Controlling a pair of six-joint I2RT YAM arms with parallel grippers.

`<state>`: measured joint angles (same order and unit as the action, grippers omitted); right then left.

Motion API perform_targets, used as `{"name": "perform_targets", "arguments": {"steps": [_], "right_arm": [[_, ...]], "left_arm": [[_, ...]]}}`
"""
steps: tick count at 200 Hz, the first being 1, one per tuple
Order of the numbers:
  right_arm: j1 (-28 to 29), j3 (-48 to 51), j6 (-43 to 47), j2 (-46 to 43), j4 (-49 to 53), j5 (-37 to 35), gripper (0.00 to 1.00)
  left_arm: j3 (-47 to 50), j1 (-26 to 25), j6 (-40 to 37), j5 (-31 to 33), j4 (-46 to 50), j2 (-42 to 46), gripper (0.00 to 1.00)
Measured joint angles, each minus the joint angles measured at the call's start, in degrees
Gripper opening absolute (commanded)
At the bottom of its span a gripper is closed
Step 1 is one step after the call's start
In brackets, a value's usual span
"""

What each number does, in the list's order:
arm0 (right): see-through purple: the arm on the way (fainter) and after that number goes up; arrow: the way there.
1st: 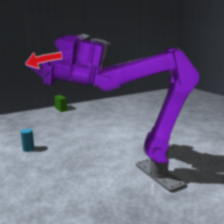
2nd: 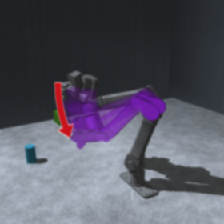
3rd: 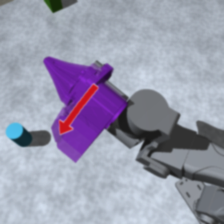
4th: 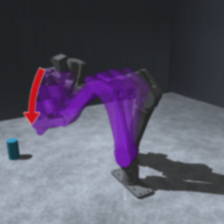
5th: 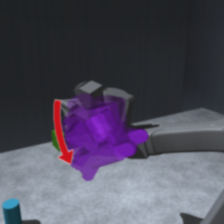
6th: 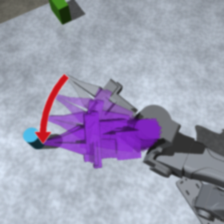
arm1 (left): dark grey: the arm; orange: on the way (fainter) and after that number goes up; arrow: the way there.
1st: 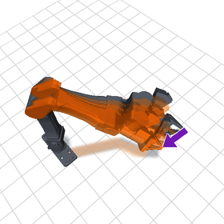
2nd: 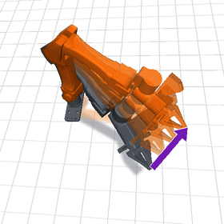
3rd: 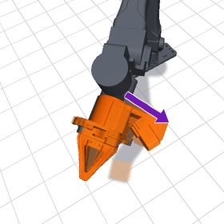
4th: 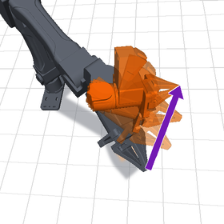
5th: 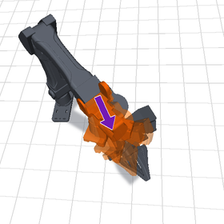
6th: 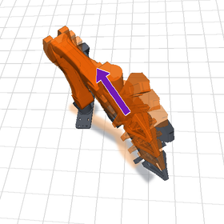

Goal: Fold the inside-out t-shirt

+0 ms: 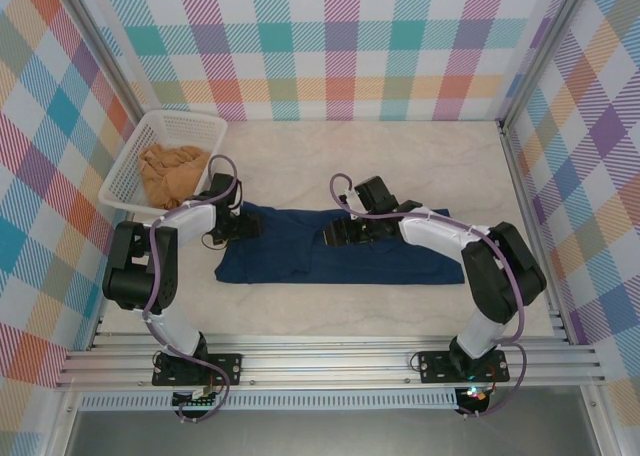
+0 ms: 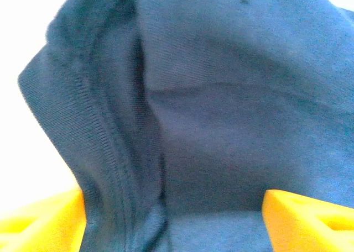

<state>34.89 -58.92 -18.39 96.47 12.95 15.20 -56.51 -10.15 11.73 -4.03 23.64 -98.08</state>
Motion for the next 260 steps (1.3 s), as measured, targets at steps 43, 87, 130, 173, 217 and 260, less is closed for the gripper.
{"name": "perform_targets", "arguments": {"steps": [43, 87, 130, 173, 217, 260], "right_arm": [[0.00, -0.02, -0.20, 2.10, -0.04, 0.26, 0.67], [0.00, -0.02, -0.22, 2.49, 0.00, 0.28, 0.67], [0.00, -0.02, -0.20, 2.49, 0.00, 0.28, 0.67], [0.00, -0.28, -0.22, 2.69, 0.02, 0.28, 0.67], [0.00, -0.55, -0.39, 3.43, 0.07, 0.28, 0.66], [0.00, -0.94, -0.44, 3.89, 0.13, 0.31, 0.66]], "left_arm": [[0.52, -0.72, 0.28, -1.03, -0.94, 0.02, 0.65], [1.38, -0.72, 0.68, -1.62, -2.29, 0.20, 0.52], [1.92, -0.90, 1.07, -3.23, -3.48, 0.33, 0.45], [2.19, -1.68, 1.27, -6.91, -4.37, 0.33, 0.45], [2.43, -3.32, 1.27, -10.14, -4.44, 0.42, 0.46], [2.45, -4.15, 0.90, -9.33, -4.26, 0.11, 0.30]]}}
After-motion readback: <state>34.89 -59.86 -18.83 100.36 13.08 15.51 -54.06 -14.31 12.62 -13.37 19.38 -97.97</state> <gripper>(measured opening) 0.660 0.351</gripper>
